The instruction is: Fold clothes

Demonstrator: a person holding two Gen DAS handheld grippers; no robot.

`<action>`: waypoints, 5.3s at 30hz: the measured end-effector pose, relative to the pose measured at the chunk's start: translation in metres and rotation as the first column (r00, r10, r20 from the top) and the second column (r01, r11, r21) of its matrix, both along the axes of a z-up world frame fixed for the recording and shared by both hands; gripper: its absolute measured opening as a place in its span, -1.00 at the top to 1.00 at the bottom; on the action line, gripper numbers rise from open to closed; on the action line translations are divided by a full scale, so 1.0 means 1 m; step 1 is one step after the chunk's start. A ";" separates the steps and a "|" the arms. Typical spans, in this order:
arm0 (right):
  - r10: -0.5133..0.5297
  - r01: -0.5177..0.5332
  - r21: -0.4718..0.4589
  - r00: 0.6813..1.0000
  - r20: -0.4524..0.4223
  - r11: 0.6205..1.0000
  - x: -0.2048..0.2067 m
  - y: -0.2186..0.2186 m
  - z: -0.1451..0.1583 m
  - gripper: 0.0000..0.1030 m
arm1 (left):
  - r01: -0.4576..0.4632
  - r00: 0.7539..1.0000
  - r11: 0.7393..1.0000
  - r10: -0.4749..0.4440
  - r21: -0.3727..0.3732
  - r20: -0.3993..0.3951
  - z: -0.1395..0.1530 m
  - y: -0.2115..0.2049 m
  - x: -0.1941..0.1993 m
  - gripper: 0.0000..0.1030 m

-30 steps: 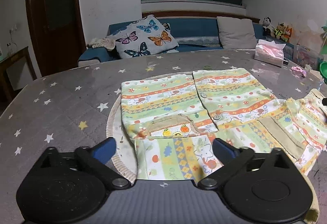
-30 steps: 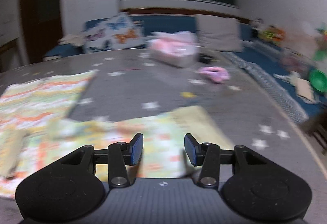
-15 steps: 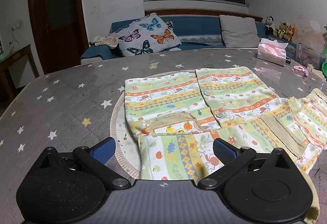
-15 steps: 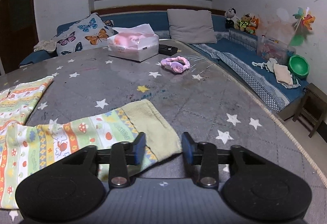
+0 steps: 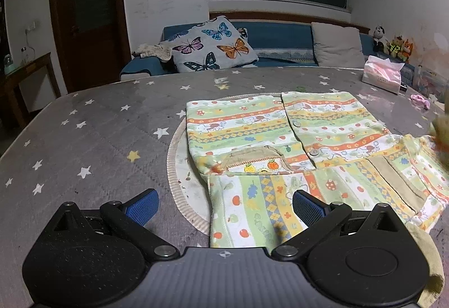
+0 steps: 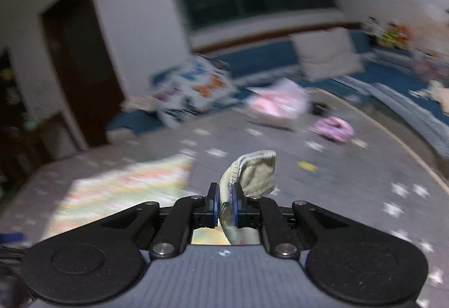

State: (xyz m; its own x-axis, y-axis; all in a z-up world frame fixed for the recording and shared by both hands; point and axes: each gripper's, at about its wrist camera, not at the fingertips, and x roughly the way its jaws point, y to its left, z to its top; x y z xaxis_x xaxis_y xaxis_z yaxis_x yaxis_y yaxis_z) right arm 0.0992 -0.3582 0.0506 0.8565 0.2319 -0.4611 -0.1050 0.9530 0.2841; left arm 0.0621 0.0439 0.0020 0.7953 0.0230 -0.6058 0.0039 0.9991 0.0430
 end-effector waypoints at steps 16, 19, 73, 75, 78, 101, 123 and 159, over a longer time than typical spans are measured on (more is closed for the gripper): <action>0.459 -0.459 -0.012 0.888 0.032 0.888 0.018 0.193 0.030 0.84 | -0.071 0.997 0.995 0.073 -0.068 0.033 -0.003 0.043 -0.026 -1.00; 0.500 -0.500 -0.013 0.866 0.005 0.866 0.017 0.211 0.022 0.79 | -0.087 0.995 0.994 0.090 -0.071 0.031 -0.003 0.049 -0.027 -1.00; 0.448 -0.489 -0.204 0.868 -0.216 0.848 0.037 0.178 -0.076 0.26 | 0.066 0.998 0.981 -0.069 0.181 0.013 -0.007 -0.027 0.036 -1.00; 0.479 -0.520 -0.226 0.852 -0.213 0.824 0.028 0.188 -0.076 0.26 | 0.056 0.998 0.982 -0.061 0.178 0.022 -0.003 -0.020 0.030 -1.00; 0.521 -0.560 -0.248 0.827 -0.209 0.790 0.013 0.199 -0.076 0.25 | 0.067 0.997 0.978 -0.075 0.196 0.033 0.001 -0.011 0.017 -1.00; 0.450 -0.495 -0.312 0.868 -0.210 0.811 -0.031 0.147 -0.068 0.16 | 0.492 0.826 0.740 -0.563 0.459 0.020 -0.026 -0.066 -0.092 -0.79; 0.542 -0.571 -0.456 0.814 -0.209 0.682 -0.071 0.140 -0.062 -0.05 | 0.548 0.809 0.812 -0.576 0.201 0.118 0.003 -0.057 -0.063 0.84; 0.543 -0.546 -0.226 0.836 -0.081 0.807 -0.047 0.152 -0.029 0.84 | 0.466 0.860 0.822 -0.508 0.328 0.051 -0.007 -0.004 -0.095 0.86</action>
